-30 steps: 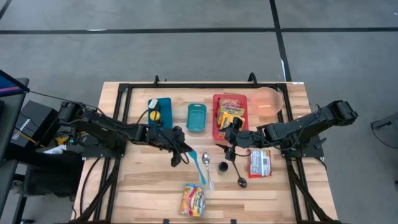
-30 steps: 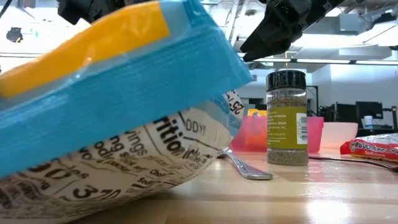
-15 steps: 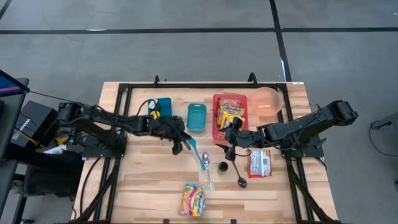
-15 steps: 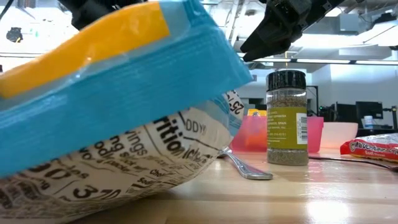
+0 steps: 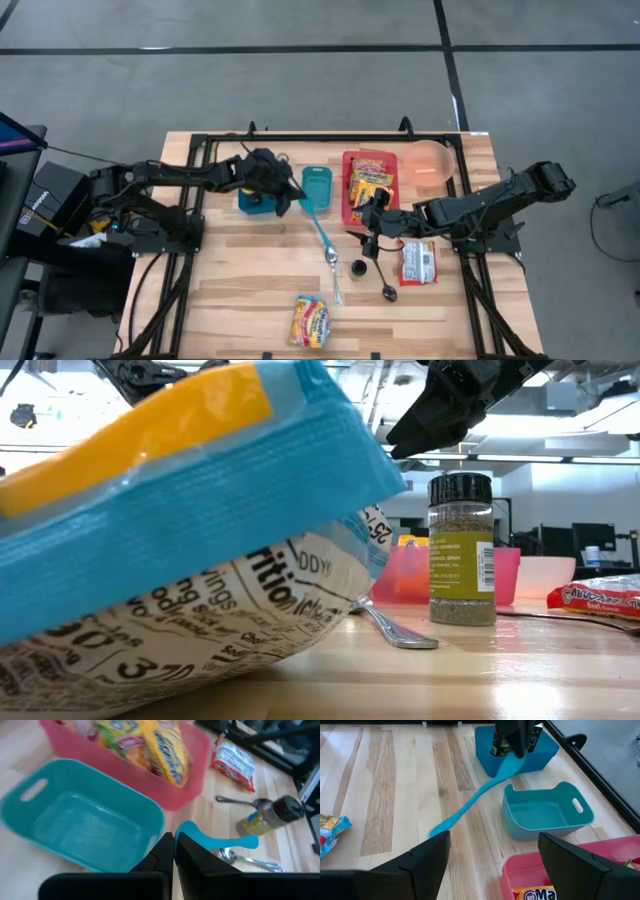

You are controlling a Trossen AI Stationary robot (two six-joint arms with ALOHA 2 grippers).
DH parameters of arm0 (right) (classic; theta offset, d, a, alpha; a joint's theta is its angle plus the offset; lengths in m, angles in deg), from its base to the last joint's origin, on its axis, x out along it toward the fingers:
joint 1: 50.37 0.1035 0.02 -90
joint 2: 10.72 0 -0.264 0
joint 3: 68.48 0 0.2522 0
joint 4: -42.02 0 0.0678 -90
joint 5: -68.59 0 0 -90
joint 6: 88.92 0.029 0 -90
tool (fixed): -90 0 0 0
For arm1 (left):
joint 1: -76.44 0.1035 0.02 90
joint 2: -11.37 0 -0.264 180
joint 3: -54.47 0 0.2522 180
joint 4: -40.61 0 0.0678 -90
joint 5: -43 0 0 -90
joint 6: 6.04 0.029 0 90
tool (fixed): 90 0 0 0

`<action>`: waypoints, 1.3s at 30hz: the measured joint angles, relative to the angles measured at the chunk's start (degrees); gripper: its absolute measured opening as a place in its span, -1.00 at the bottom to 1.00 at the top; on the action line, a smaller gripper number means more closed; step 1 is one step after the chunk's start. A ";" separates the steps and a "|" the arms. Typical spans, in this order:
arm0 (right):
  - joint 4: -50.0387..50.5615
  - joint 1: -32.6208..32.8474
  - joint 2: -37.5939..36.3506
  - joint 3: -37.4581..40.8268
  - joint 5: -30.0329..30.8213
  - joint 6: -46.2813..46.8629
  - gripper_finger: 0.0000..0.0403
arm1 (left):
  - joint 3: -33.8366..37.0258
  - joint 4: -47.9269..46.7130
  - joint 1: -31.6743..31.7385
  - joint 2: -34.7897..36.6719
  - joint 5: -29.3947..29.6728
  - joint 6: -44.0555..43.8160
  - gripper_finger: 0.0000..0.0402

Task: Pick & Place Food Item
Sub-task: Put the blue spoon into the green bin

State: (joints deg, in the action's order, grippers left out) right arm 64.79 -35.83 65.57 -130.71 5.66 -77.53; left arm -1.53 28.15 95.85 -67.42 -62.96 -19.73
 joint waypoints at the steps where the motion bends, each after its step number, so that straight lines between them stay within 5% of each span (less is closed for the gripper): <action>1: 0.00 0.00 0.00 0.00 0.00 0.00 0.47 | 0.00 0.00 1.26 0.00 -1.19 -0.02 -0.97; 14: 0.00 0.00 0.00 0.00 0.00 0.02 0.47 | 0.00 3.84 10.69 0.00 -10.84 -0.02 -0.97; 23: 0.00 -0.87 0.00 0.00 -0.03 -0.38 0.47 | 0.00 7.88 12.56 -0.15 -11.04 1.39 -0.97; 39: 1.87 -5.85 0.00 0.00 -0.17 -2.91 0.47 | -5.38 2.72 15.74 -11.28 -15.34 2.82 -0.97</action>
State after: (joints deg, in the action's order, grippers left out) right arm 66.66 -41.68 65.57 -130.71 5.48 -80.43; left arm -6.91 30.87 111.59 -78.69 -78.30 -16.91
